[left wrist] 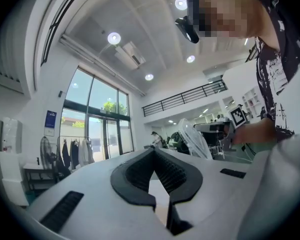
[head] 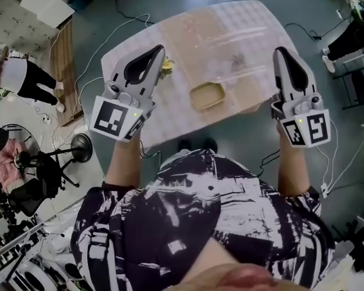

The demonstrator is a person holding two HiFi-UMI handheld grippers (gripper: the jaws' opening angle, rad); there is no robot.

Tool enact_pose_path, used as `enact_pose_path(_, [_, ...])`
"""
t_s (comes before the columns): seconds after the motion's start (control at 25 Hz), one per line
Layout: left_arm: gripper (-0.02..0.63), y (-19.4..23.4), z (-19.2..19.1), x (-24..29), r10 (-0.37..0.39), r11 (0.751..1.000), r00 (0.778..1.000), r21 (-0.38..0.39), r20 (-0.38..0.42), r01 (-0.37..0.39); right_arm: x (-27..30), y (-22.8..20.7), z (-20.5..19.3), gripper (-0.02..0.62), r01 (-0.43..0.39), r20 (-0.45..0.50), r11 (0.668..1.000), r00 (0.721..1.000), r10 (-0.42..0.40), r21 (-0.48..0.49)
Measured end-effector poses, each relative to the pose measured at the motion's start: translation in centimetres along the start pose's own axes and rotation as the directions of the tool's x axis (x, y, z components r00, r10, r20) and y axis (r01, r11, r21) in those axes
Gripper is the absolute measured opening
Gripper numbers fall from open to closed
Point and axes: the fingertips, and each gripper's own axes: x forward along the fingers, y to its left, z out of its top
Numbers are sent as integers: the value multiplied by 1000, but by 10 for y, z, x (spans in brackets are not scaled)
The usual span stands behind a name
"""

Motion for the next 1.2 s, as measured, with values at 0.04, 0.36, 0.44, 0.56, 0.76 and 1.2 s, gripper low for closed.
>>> enact_pose_path(0.04, [0,-2,1,1,-3,1000,1000,1,1,3,-1,-1,2,15,1,3,1000,1000,-1,-1])
enact_pose_path(0.36, [0,-7,5,-8,-8,1000,1000,5,2,8,-5,7,3,15,7,2,1000,1000,-7,-1])
enact_pose_path(0.44, [0,-8,5,-10,-9,1000,1000,6,2,9,-6,9,1,15,8,1,1000,1000,-8,-4])
enact_pose_path(0.56, [0,-10,4,-12,-9,1000,1000,4,1,9,-7,9,-1,15,9,-3,1000,1000,-9,-1])
enact_pose_path(0.76, [0,-9,5,-14,-7,1000,1000,2,-1,7,-6,11,-1,15,9,-8,1000,1000,-9,-6])
enact_pose_path(1.2, [0,-9,0,-16,-13,1000,1000,-5,1,13,-5,16,-7,15,9,-21,1000,1000,-9,-10])
